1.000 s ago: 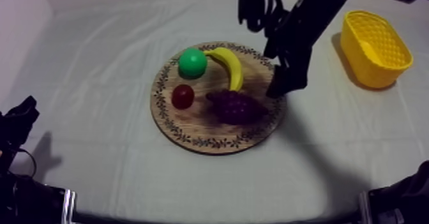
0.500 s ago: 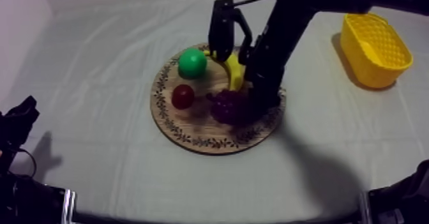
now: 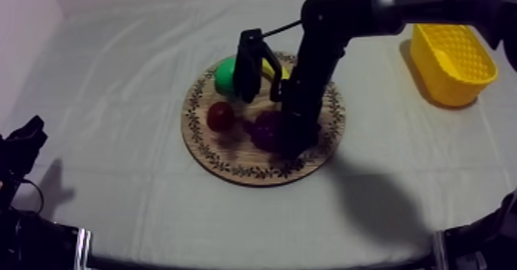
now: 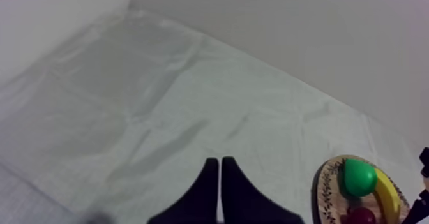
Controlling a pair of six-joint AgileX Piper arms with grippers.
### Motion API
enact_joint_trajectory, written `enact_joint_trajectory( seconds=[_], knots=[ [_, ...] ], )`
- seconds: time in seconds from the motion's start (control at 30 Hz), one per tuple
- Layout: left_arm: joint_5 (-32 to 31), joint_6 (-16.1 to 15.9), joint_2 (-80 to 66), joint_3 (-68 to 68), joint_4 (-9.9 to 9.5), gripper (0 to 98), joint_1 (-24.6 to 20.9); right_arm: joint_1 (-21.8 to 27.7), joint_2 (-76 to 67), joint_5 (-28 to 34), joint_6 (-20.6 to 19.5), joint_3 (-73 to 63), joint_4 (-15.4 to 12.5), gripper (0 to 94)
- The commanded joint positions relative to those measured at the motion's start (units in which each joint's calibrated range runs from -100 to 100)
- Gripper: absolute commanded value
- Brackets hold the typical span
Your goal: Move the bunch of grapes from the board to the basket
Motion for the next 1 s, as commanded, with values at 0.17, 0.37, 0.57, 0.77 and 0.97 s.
enact_joint_trajectory(
  seconds=[0.17,0.37,0.57,0.77,0.97],
  knots=[
    [-0.01,0.00,0.05,0.00,0.01,0.1,-0.03,-0.31,2.29,-0.50,0.19,-1.16,-0.17,77.7],
    [-0.01,0.00,0.05,0.00,0.01,0.1,-0.03,-0.01,2.21,-0.63,0.37,-1.15,-0.30,57.1],
    [-0.01,0.00,0.05,0.00,0.01,0.1,-0.03,0.82,-1.88,0.12,0.85,1.12,-0.49,41.7],
    [-0.01,0.00,0.05,0.00,0.01,0.1,-0.03,1.79,-9.62,2.60,1.02,5.06,-0.40,38.2],
    [-0.01,0.00,0.05,0.00,0.01,0.1,-0.03,3.69,-18.35,4.89,0.57,8.36,-0.18,37.8]
  ],
)
